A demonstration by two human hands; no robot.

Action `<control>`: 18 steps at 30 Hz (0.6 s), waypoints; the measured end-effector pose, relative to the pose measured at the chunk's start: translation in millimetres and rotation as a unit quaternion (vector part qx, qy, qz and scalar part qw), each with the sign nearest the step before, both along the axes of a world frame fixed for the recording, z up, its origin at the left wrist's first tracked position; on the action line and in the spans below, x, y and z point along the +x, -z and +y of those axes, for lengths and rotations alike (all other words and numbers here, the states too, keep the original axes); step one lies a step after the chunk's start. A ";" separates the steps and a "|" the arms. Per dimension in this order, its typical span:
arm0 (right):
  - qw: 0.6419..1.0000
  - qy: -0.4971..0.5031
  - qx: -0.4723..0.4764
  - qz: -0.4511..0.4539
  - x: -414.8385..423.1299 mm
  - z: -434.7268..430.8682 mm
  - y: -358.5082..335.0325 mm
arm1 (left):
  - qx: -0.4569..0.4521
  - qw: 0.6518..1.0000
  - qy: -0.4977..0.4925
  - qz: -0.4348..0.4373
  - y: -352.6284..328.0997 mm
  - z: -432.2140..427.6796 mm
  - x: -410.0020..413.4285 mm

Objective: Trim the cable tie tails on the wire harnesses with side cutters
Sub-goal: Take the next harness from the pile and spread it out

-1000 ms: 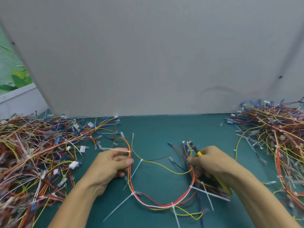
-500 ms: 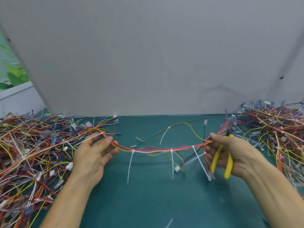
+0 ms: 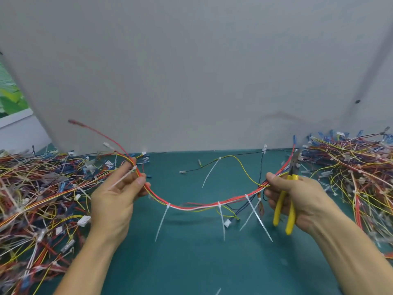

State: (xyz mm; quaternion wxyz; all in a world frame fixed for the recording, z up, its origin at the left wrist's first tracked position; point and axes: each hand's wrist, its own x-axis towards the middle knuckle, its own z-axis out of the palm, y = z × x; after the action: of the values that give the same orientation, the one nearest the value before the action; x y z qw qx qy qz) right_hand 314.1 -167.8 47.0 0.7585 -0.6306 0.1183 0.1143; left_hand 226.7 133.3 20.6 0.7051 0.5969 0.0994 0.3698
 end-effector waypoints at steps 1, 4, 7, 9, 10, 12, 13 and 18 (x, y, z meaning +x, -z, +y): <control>1.000 0.000 -0.013 -0.011 -0.8 0.9 -0.8 | 0.032 0.999 -0.002 0.006 1.2 -2.2 0.9; 0.998 -0.001 -0.046 -0.032 -3.7 2.8 -4.0 | 0.089 0.995 0.002 0.034 4.3 -8.7 1.5; 0.996 -0.006 -0.081 -0.043 -6.4 3.5 -7.0 | 0.107 0.992 0.011 0.059 4.2 -8.7 1.1; 0.994 -0.009 -0.096 -0.045 -8.3 4.3 -8.4 | 0.106 0.991 0.030 0.077 3.7 -8.6 0.3; 0.994 -0.009 -0.102 -0.043 -8.9 4.7 -8.8 | 0.103 0.990 0.041 0.087 3.7 -9.1 -0.1; 0.992 -0.013 -0.117 -0.042 -9.6 5.5 -8.5 | 0.097 0.988 0.060 0.105 4.3 -10.4 -1.1; 0.991 -0.016 -0.126 -0.043 -9.7 5.9 -8.2 | 0.096 0.986 0.067 0.115 4.5 -10.7 -1.2; 0.977 -0.082 -0.194 -0.032 -9.8 3.6 -4.5 | 0.104 0.970 0.089 0.203 7.0 -4.6 -1.9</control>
State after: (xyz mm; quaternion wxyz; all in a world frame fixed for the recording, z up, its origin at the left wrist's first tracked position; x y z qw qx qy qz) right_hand 304.3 -164.2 51.5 0.6133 -0.7766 0.0617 0.1303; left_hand 224.7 128.7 13.7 0.6344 0.7357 0.1481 0.1851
